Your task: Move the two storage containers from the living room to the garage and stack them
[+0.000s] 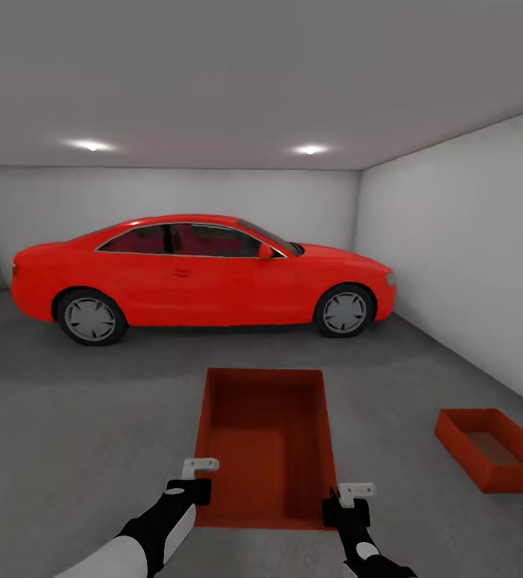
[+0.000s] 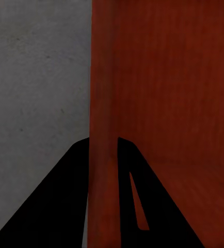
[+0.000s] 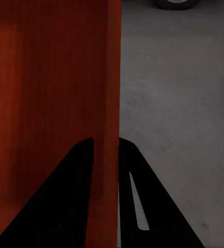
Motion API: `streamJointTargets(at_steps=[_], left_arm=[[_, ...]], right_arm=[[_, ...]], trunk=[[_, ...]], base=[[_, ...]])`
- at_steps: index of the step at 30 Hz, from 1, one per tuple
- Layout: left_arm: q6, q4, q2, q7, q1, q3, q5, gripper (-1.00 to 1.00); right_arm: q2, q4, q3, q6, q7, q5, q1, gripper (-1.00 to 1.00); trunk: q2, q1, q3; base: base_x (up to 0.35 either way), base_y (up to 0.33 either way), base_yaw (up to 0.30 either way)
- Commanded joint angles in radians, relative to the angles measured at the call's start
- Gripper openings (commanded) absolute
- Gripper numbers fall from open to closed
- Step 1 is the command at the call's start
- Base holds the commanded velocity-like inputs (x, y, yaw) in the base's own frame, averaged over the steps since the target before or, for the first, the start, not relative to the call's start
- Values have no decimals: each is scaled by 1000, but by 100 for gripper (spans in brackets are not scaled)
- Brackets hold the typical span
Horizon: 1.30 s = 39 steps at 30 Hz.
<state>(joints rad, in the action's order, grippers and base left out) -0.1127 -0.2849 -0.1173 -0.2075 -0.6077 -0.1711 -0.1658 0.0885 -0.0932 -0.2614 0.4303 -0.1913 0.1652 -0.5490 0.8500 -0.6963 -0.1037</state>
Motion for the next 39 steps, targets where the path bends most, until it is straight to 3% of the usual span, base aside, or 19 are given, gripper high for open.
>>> streamJointTargets(at_steps=[1,39], left_arm=[[-7,0,2,-12,0,-1,0,-100],[-7,1,-1,-12,0,-1,0,-100]], right_arm=[[0,-1,8,56,2,-3,-2,-100],[0,-2,8,56,2,-3,-2,-100]], trunk=[[1,-1,-2],[1,-1,-2]], base=[[315,176,-282],[302,212,-282]])
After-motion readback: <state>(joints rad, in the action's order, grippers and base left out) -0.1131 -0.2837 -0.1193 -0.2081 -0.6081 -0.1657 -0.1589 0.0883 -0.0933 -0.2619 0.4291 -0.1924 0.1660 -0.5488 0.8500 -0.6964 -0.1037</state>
